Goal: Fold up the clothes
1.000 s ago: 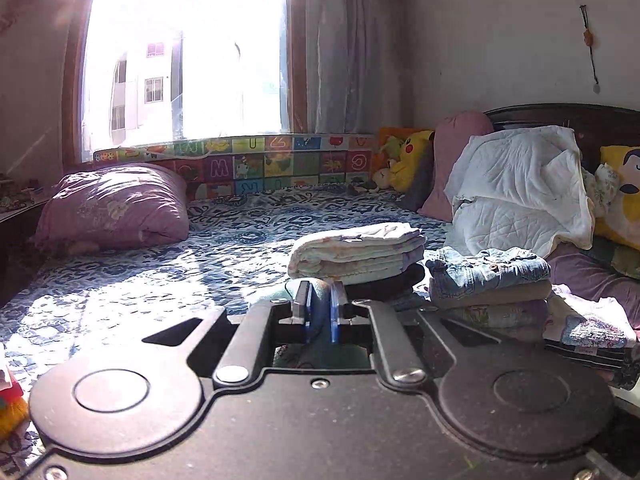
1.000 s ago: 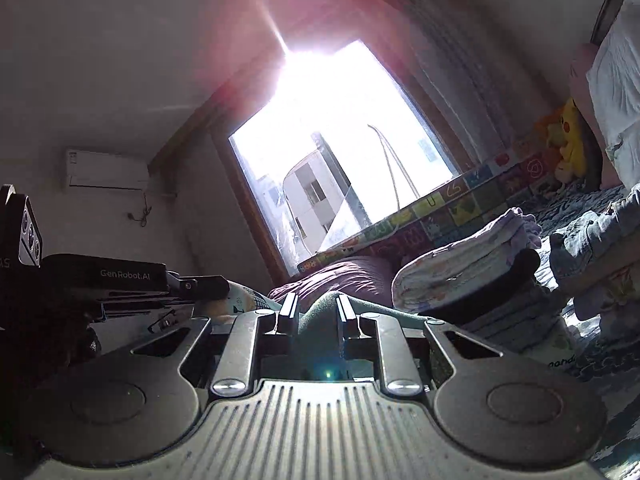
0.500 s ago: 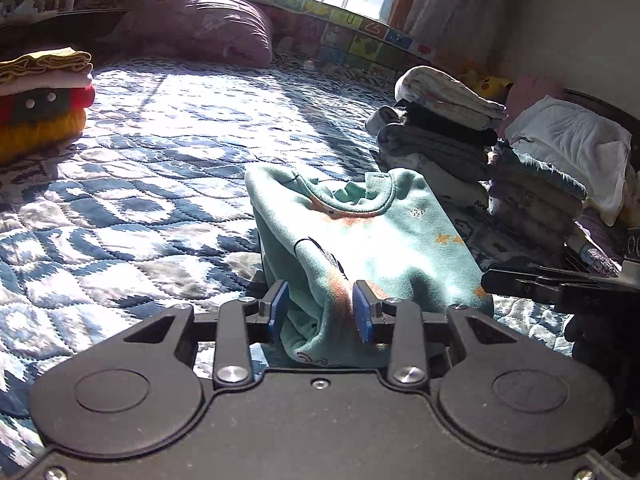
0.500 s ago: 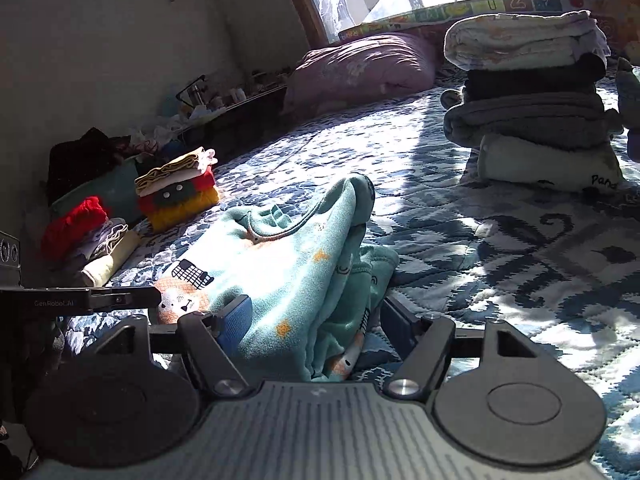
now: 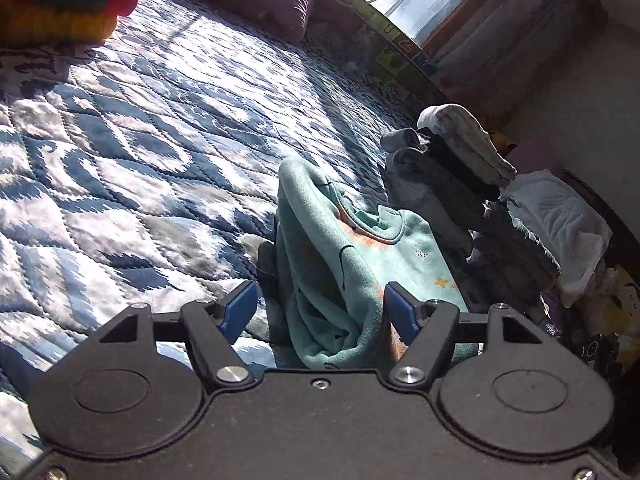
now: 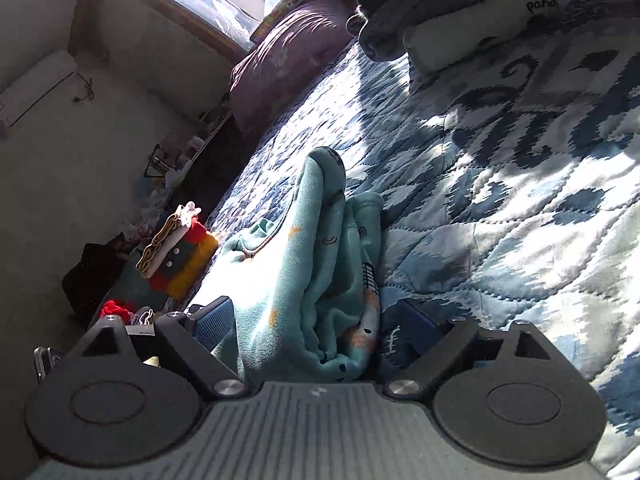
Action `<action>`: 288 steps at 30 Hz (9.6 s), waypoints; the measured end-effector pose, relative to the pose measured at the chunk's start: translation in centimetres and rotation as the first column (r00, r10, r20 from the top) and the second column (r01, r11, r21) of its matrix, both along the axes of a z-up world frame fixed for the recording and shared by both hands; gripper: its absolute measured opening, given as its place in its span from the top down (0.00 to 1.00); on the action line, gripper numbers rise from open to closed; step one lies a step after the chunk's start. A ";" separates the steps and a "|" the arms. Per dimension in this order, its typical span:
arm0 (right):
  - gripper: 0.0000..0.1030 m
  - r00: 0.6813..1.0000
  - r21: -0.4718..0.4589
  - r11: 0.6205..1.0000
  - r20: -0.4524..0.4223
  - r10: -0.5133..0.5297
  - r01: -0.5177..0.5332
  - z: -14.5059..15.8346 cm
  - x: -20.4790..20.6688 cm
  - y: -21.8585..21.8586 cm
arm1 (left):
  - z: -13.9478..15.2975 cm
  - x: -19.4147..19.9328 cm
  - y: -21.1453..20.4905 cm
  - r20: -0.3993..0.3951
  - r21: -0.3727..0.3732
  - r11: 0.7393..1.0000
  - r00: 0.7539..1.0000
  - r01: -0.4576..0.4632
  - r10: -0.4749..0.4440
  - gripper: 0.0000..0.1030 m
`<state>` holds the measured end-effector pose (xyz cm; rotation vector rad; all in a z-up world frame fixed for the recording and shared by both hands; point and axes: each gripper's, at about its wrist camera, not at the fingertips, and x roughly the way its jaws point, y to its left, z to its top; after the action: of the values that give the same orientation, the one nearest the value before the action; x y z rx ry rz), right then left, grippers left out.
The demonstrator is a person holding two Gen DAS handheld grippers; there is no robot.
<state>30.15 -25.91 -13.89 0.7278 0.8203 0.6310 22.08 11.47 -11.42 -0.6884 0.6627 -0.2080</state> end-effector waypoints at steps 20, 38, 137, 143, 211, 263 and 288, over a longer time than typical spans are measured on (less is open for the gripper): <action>0.62 0.960 0.018 0.999 0.279 0.022 -0.028 2.8 8.1 3.1 | 0.9 12.7 -1.7 0.135 -0.085 0.966 0.963 0.244 -0.231 0.72; 0.44 0.939 -0.140 0.976 0.323 -0.117 0.169 1.8 13.3 2.0 | -0.9 19.7 -0.7 0.071 -0.007 0.991 0.989 0.134 -0.133 0.52; 0.42 0.915 -0.584 0.784 0.400 0.053 0.210 -0.3 -15.7 5.8 | -2.5 -6.9 -6.2 0.019 0.357 0.924 0.988 0.137 -0.154 0.69; 0.80 0.908 -0.527 0.826 0.416 0.047 0.199 1.3 -16.7 4.3 | -1.7 -7.8 -3.8 -0.012 0.149 0.981 0.992 0.124 -0.124 0.94; 0.30 0.957 -0.300 0.942 0.283 -0.061 0.149 -0.6 -2.7 1.6 | 2.2 14.5 -3.3 0.120 0.397 0.909 0.975 0.126 -0.188 0.97; 0.30 0.945 -0.288 0.940 0.314 -0.089 0.184 -1.2 -2.8 1.7 | 3.5 -3.9 15.0 0.177 0.437 0.820 0.929 -0.370 0.324 0.98; 0.30 0.945 -0.280 0.942 0.312 -0.092 0.184 -1.3 -2.8 1.6 | 1.6 -3.3 7.9 0.183 0.646 0.725 0.970 -0.240 0.158 0.71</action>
<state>27.30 -24.27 -15.15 0.3906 0.5651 0.4557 18.80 19.35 -9.81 -0.0430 0.4939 0.1948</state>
